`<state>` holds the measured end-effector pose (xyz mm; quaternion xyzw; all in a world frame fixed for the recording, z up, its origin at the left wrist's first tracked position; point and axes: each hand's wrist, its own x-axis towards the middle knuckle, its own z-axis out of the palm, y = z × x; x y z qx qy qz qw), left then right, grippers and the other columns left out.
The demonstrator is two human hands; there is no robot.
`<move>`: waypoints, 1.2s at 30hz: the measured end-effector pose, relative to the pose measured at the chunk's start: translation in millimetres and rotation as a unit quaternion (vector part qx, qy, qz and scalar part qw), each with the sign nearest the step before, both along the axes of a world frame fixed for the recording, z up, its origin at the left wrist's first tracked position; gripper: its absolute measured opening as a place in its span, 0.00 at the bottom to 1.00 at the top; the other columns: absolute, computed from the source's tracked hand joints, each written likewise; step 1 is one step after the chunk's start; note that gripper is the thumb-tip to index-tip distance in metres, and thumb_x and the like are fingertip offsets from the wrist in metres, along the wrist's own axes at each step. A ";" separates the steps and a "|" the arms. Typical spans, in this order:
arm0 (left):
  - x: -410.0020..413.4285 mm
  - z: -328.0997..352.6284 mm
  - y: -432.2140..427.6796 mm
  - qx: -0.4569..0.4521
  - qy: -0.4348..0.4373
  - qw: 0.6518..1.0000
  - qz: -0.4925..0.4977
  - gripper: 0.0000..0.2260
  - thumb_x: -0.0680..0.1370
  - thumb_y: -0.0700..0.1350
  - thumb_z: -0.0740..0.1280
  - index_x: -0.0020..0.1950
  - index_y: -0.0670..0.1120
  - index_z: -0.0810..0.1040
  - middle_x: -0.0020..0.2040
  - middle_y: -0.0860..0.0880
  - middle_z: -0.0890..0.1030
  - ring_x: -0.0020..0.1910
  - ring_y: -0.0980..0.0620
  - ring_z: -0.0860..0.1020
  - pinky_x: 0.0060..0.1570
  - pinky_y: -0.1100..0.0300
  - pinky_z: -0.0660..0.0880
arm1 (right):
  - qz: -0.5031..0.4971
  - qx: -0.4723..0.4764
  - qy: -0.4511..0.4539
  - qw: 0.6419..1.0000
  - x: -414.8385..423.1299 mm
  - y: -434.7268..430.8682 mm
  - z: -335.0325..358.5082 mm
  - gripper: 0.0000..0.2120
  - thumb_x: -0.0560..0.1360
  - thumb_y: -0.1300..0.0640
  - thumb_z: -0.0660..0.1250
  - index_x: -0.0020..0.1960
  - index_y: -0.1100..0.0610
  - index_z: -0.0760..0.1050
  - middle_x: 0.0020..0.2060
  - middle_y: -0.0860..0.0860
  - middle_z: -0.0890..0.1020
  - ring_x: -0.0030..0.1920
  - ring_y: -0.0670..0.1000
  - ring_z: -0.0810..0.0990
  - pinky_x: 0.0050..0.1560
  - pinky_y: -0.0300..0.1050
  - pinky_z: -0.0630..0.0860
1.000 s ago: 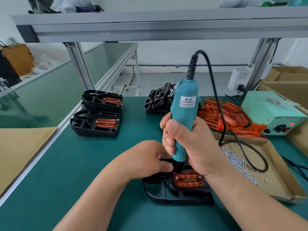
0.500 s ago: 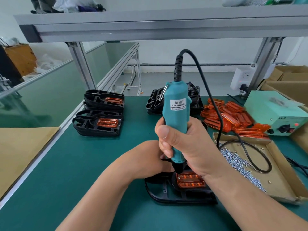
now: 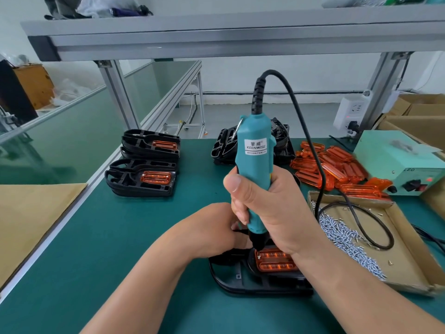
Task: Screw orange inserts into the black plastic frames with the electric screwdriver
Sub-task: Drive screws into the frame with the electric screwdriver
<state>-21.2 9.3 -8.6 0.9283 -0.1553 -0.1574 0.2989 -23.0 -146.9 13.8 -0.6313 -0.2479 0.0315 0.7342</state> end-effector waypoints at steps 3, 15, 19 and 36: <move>0.4 -0.7 0.4 0.006 0.005 1.000 0.005 0.13 0.75 0.51 0.73 0.41 0.48 0.70 0.37 0.51 0.73 0.36 0.52 0.71 0.39 0.55 0.72 | -0.018 0.002 -0.004 1.000 0.7 -0.1 -1.0 0.21 0.78 0.44 0.76 0.45 0.60 0.74 0.29 0.57 0.73 0.30 0.58 0.71 0.34 0.54 0.72; -3.0 3.3 -1.9 -0.016 -0.025 0.999 -0.018 0.14 0.76 0.41 0.68 0.34 0.53 0.69 0.35 0.53 0.73 0.36 0.52 0.70 0.41 0.49 0.77 | 0.064 -0.038 -0.025 0.997 -3.4 1.2 0.0 0.20 0.80 0.48 0.73 0.43 0.64 0.73 0.28 0.59 0.72 0.30 0.58 0.70 0.35 0.60 0.68; -2.9 3.3 -2.7 -0.005 -0.028 0.999 -0.022 0.11 0.77 0.41 0.68 0.37 0.50 0.70 0.37 0.51 0.74 0.38 0.51 0.71 0.44 0.46 0.78 | 0.062 -0.031 -0.023 0.997 -3.8 2.2 -1.3 0.19 0.79 0.48 0.74 0.43 0.62 0.74 0.27 0.56 0.72 0.30 0.56 0.70 0.35 0.56 0.67; 1.3 -0.8 -1.7 -0.013 0.022 1.000 -0.008 0.09 0.75 0.48 0.71 0.38 0.57 0.74 0.34 0.58 0.76 0.32 0.60 0.71 0.34 0.63 0.70 | 0.113 0.025 0.002 0.993 5.9 -10.8 -4.8 0.19 0.78 0.54 0.74 0.42 0.67 0.71 0.27 0.57 0.71 0.28 0.54 0.69 0.34 0.43 0.71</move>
